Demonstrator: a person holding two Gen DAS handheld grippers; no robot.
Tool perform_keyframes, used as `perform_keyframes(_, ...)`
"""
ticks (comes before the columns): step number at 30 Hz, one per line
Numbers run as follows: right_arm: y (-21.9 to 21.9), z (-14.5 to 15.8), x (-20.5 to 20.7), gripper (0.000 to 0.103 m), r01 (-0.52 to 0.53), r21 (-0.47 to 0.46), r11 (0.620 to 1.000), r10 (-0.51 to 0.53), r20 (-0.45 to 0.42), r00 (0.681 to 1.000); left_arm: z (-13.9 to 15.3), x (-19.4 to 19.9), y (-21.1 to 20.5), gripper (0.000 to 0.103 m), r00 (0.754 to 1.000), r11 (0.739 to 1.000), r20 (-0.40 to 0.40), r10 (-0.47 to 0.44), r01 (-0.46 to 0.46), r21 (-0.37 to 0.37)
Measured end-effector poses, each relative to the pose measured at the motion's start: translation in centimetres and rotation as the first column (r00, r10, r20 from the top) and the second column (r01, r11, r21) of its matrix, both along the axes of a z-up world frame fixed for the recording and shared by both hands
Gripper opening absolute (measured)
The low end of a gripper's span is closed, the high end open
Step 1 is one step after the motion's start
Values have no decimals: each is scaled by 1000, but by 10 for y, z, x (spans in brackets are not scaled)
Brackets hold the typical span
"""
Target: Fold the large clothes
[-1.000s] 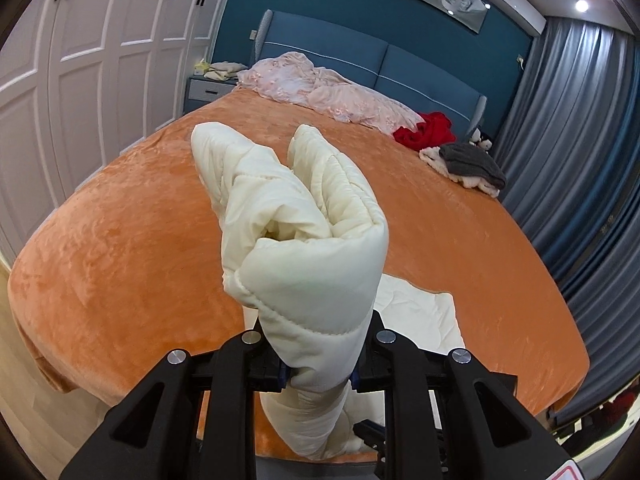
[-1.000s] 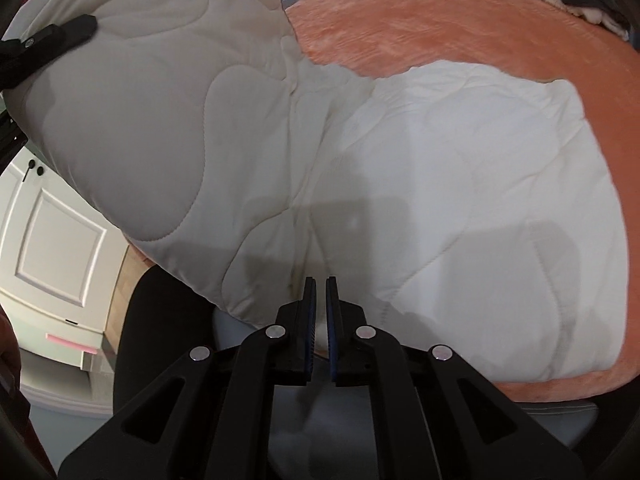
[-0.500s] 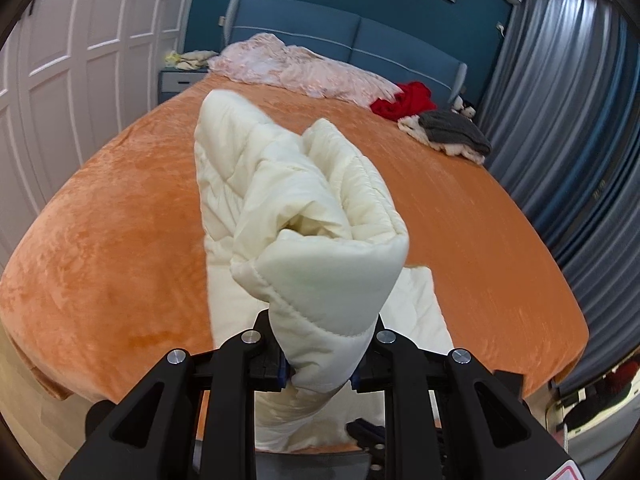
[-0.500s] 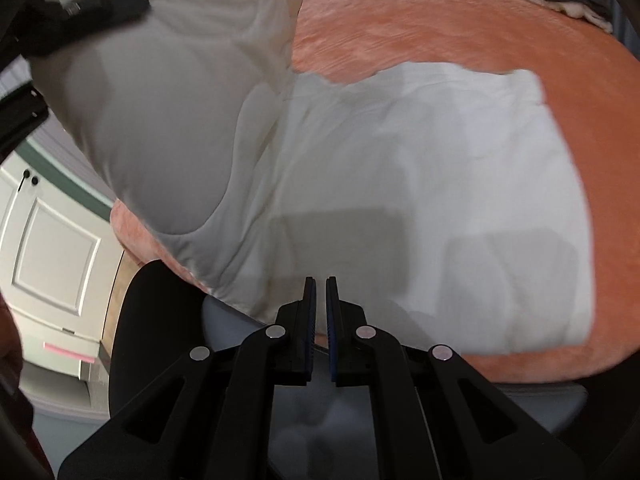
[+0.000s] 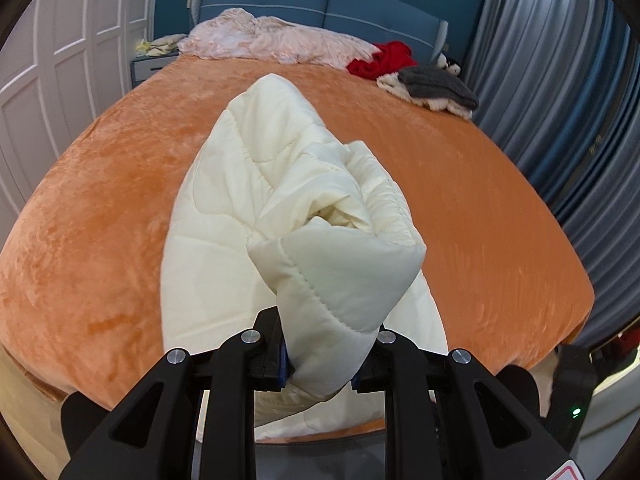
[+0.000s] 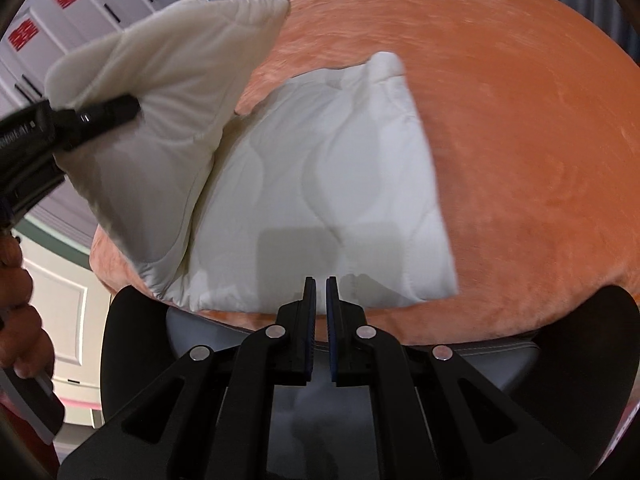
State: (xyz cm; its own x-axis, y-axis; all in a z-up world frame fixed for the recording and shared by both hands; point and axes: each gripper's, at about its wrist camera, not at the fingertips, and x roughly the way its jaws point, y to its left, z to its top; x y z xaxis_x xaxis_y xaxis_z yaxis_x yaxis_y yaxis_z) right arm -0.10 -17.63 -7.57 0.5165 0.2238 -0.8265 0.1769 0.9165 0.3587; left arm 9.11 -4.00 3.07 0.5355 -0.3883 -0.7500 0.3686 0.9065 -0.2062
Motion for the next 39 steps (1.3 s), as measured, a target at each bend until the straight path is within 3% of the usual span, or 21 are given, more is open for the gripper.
perform_keyframes(7, -5, 5, -8, 5, 22, 10, 1000, -22, 12, 1000, -23, -4, -24, 17, 998, 997, -42, -43, 46, 56)
perform_keyframes(12, -10, 16, -10, 5, 32, 28, 999, -32, 30, 999, -38, -8, -34, 24, 996, 994, -67, -53, 58, 88)
perform_keyframes(15, -15, 35, -10, 6, 32, 18, 999, -33, 66, 997, -31, -15, -31, 38, 998, 994, -53, -43, 48, 96)
perform_keyframes(16, -17, 41, -10, 9, 32, 15, 999, -33, 75, 997, -27, -17, -30, 49, 998, 994, -49, -46, 50, 93)
perform_keyframes(17, -19, 49, -9, 18, 34, 12, 999, -35, 88, 996, -23, -21, -25, 61, 998, 995, -42, -55, 58, 80)
perform_keyframes(20, -23, 79, -6, 37, 37, 13, 999, -39, 161, 986, -7, -38, 0, 80, 998, 998, -27, -59, 59, -3)
perform_keyframes(22, -21, 99, 0, 43, 19, 9, 1000, -21, 208, 978, -3, -47, 23, 81, 999, 998, -34, -37, 36, -43)
perform_keyframes(26, 1, 118, 18, 75, -47, 1, 999, 45, 259, 965, -19, -53, 53, 82, 997, 999, -67, 39, -39, -4)
perform_keyframes(28, 19, 123, 31, 76, -80, -41, 996, 87, 255, 963, -39, -52, 65, 82, 989, 997, -129, 76, -74, 19)
perform_keyframes(32, 33, 127, 51, 77, -112, -78, 991, 127, 234, 964, -63, -52, 72, 82, 980, 995, -174, 95, -90, 36)
perform_keyframes(39, 42, 102, 82, 76, -115, -1, 993, 114, 117, 987, -102, -47, 75, 82, 971, 994, -220, 94, -80, 72)
